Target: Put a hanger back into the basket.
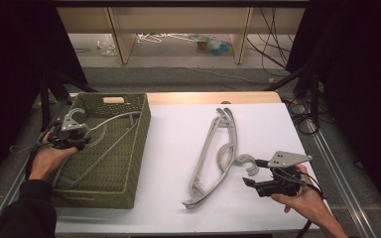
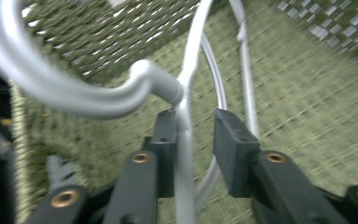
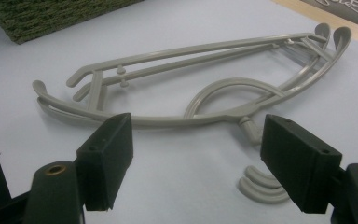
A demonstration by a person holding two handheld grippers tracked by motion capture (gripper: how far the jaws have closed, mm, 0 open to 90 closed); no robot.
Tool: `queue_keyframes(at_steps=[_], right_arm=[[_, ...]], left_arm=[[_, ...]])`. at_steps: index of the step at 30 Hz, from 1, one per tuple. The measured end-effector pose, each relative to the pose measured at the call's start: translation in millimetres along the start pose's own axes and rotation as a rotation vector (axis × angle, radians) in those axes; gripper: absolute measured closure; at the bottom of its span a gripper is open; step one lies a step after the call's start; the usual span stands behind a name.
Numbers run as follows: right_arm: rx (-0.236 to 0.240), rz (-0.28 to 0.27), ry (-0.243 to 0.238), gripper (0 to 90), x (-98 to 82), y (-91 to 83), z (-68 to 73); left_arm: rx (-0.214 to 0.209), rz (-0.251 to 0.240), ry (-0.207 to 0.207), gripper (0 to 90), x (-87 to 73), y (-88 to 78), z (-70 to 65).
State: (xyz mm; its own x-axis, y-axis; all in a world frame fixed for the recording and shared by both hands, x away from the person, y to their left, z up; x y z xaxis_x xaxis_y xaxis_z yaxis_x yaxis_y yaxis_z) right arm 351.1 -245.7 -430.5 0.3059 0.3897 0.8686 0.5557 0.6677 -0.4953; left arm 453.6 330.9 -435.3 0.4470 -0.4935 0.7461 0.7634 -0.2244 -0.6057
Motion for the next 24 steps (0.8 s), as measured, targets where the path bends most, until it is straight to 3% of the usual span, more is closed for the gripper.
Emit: queue_keyframes(at_steps=[2, 3, 4, 5, 7, 8, 9, 11, 13, 15, 16, 18, 20, 22, 23, 24], right_arm=[[-0.003, 0.003, 0.002, 26.2, -0.6, 0.0, 0.1], [-0.003, 0.003, 0.002, 26.2, -0.6, 0.0, 0.1], [-0.002, -0.001, 0.001, 26.0, -0.6, 0.5, 0.0], [-0.002, -0.001, 0.001, 26.0, -0.6, 0.5, 0.0], [-0.003, 0.004, 0.008, 25.7, -1.5, 1.2, 0.6], [-0.008, 0.004, 0.012, 24.9, -2.2, 2.6, -0.2], [-0.010, -0.003, 0.014, 24.4, -2.6, 3.6, -0.6], [-0.021, 0.000, 0.029, 23.8, -4.5, 5.7, -1.0], [-0.027, 0.009, 0.042, 22.5, -6.5, 7.2, -1.3], [-0.033, 0.005, 0.050, 22.1, -7.0, 7.7, -1.7], [-0.038, -0.002, 0.068, 22.0, -8.4, 8.8, -3.1], [-0.051, -0.009, 0.084, 21.5, -9.1, 8.5, -4.4], [-0.057, -0.022, 0.098, 21.5, -9.4, 8.3, -5.5], [-0.067, -0.042, 0.123, 21.4, -9.8, 7.6, -7.5], [-0.067, -0.042, 0.123, 21.4, -9.8, 7.6, -7.5], [-0.070, -0.045, 0.125, 21.5, -10.4, 7.7, -7.7]], left_arm=[[0.049, -0.001, -0.045, 61.6, 0.9, -5.5, 2.3], [0.049, -0.001, -0.045, 58.0, 0.9, -5.5, 2.3], [0.084, -0.014, -0.062, 56.4, 2.8, -11.0, 2.3], [0.084, -0.014, -0.062, 54.6, 2.8, -11.0, 2.3], [0.077, -0.061, -0.104, 52.3, 7.5, -17.9, -2.2], [0.070, -0.124, -0.146, 49.5, 14.7, -25.4, -10.0], [0.063, -0.150, -0.163, 47.7, 18.8, -29.1, -15.7], [0.053, -0.176, -0.174, 43.7, 22.8, -32.8, -21.7], [0.020, -0.233, -0.198, 39.9, 32.8, -45.4, -40.0], [0.009, -0.260, -0.211, 38.5, 35.9, -48.6, -47.1], [-0.006, -0.297, -0.206, 36.6, 40.4, -55.2, -59.0], [-0.025, -0.327, -0.185, 35.5, 45.3, -64.9, -73.6], [-0.027, -0.342, -0.179, 33.9, 47.3, -69.7, -78.8], [0.003, -0.366, -0.113, 33.6, 51.2, -85.9, -85.7], [0.003, -0.366, -0.113, 33.3, 51.2, -85.9, -85.7], [0.069, -0.348, -0.028, 32.8, 52.1, -95.5, -81.1]])
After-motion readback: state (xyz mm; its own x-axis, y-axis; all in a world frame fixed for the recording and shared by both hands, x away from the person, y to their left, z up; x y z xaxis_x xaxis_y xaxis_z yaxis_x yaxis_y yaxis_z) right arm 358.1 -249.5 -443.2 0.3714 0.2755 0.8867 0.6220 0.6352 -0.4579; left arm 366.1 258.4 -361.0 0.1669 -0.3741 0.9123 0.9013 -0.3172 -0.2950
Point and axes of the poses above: each handheld gripper's, and its own axes: y roughly forward along the jaws, x roughly out of its top, z roughly to its left, the point moved 4 cm from there along y, roughly forward along the jaws, and after that the axes turned 8 degrees about -z, right-handed, at the moved point
